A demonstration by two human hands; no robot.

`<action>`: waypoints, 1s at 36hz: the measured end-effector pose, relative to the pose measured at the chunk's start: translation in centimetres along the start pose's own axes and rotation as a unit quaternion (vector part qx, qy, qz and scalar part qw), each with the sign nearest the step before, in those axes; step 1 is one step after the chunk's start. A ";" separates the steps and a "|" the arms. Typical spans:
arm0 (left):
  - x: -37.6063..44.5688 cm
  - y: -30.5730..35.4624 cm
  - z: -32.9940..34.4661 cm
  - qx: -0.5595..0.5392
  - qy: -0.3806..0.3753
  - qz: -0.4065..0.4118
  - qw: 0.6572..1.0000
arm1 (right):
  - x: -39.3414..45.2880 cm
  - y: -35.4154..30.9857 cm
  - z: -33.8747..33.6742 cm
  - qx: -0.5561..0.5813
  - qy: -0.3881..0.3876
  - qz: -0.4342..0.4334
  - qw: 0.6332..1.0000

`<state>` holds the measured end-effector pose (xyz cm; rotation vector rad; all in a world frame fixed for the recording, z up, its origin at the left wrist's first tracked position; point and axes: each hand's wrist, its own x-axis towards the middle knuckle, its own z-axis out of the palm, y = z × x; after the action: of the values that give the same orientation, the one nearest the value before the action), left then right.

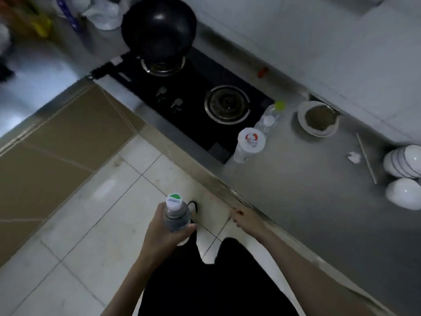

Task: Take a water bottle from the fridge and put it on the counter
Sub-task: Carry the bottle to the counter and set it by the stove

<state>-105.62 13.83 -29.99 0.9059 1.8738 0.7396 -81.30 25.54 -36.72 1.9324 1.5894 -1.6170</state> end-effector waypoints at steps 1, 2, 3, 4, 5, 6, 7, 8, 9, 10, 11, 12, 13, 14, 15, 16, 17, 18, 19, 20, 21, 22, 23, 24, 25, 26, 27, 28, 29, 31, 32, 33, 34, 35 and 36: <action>1.8 0.8 -0.4 0.017 -0.027 0.016 0.999 | 0.1 0.3 -0.4 0.008 0.010 0.026 1.000; 3.3 1.8 -0.6 0.036 -0.053 0.031 0.997 | 0.0 0.6 -0.9 0.019 0.016 0.054 0.998; 4.6 3.0 -0.7 0.050 -0.074 0.045 0.995 | -0.2 1.2 -1.3 0.029 0.017 0.081 0.996; 5.8 4.2 -0.7 0.060 -0.090 0.058 0.992 | -0.7 1.8 -1.8 0.037 0.016 0.108 0.993; 6.9 5.4 -0.6 0.061 -0.105 0.069 0.990 | -1.1 2.4 -2.2 0.043 0.018 0.130 0.990; 8.1 6.6 -0.4 0.058 -0.122 0.075 0.988 | -1.5 3.1 -2.6 0.055 0.026 0.147 0.987; 9.2 7.8 0.0 0.054 -0.140 0.077 0.986 | -1.9 3.8 -2.8 0.075 0.040 0.164 0.983; 10.2 9.0 0.6 0.052 -0.154 0.080 0.983 | -2.3 4.6 -3.1 0.098 0.051 0.185 0.976; 11.1 10.2 1.2 0.053 -0.166 0.090 0.981 | -2.7 5.6 -3.1 0.116 0.057 0.206 0.970; 11.8 11.3 1.9 0.056 -0.180 0.100 0.977 | -3.0 6.5 -3.0 0.130 0.058 0.225 0.964; 12.5 12.5 2.6 0.055 -0.194 0.107 0.973 | -3.4 7.3 -3.0 0.144 0.056 0.242 0.958; 13.0 13.7 3.4 0.050 -0.210 0.113 0.970 | -3.7 7.9 -3.1 0.158 0.052 0.259 0.951; 13.5 14.8 4.1 0.042 -0.228 0.123 0.965 | -4.0 8.4 -3.2 0.175 0.048 0.275 0.944; 13.9 15.9 5.0 0.032 -0.247 0.135 0.959 | -4.1 8.7 -3.3 0.189 0.043 0.288 0.938; 14.1 17.0 5.8 0.022 -0.266 0.147 0.952 | -4.2 9.1 -3.5 0.200 0.036 0.295 0.934; 14.4 18.0 6.7 0.011 -0.282 0.157 0.946 | -4.1 9.6 -3.6 0.212 0.028 0.296 0.931; 14.6 18.9 7.8 0.002 -0.292 0.166 0.942 | -4.0 10.0 -3.7 0.226 0.022 0.296 0.928; 14.8 19.7 8.8 -0.002 -0.296 0.172 0.940 | -3.9 10.2 -3.9 0.235 0.022 0.298 0.925; 15.0 20.5 10.0 -0.003 -0.295 0.176 0.939 | -3.7 10.4 -4.1 0.242 0.028 0.300 0.922; 15.1 21.2 11.2 -0.003 -0.291 0.178 0.940 | -3.5 10.5 -4.3 0.250 0.038 0.302 0.919; 15.1 21.8 12.4 0.001 -0.285 0.180 0.942 | -3.2 10.5 -4.5 0.263 0.048 0.300 0.916; 15.1 22.3 13.6 0.010 -0.276 0.184 0.943 | -2.9 10.5 -4.8 0.272 0.056 0.295 0.914; 15.2 22.6 14.9 0.024 -0.262 0.196 0.945 | -2.6 10.4 -5.0 0.278 0.060 0.287 0.915; 15.3 22.9 16.2 0.044 -0.241 0.222 0.944 | -2.2 10.4 -5.4 0.282 0.063 0.279 0.916; 15.4 23.1 17.5 0.067 -0.220 0.258 0.938 | -1.9 10.4 -5.8 0.286 0.063 0.273 0.916; 15.6 23.4 18.8 0.088 -0.201 0.298 0.929 | -1.5 10.3 -6.2 0.287 0.064 0.266 0.918; 15.8 23.7 20.1 0.103 -0.184 0.336 0.918 | -1.1 10.4 -6.7 0.284 0.065 0.260 0.921; 16.1 24.0 21.4 0.113 -0.167 0.366 0.908 | -0.7 10.4 -7.1 0.276 0.064 0.254 0.925; 16.6 24.2 22.6 0.118 -0.149 0.389 0.901 | -0.3 10.6 -7.5 0.266 0.062 0.248 0.930; 17.6 24.1 24.9 0.114 -0.124 0.402 0.900 | 0.4 10.9 -8.2 0.256 0.064 0.236 0.935; 18.1 23.9 26.1 0.113 -0.120 0.391 0.905 | 0.6 11.1 -8.6 0.255 0.064 0.232 0.937; 18.7 23.6 27.2 0.114 -0.120 0.369 0.915 | 0.8 11.2 -8.9 0.253 0.063 0.229 0.938; 19.3 23.3 28.1 0.113 -0.119 0.336 0.927 | 1.0 11.4 -9.3 0.251 0.061 0.225 0.940; 19.9 23.1 29.0 0.106 -0.116 0.298 0.941 | 1.2 11.6 -9.6 0.248 0.059 0.222 0.941; 20.4 23.0 29.7 0.098 -0.113 0.261 0.954 | 1.4 11.8 -9.9 0.245 0.058 0.220 0.942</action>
<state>-78.94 47.08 -33.79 1.5808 1.5316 0.7272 -66.32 28.13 -39.38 2.4333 0.7231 -1.8310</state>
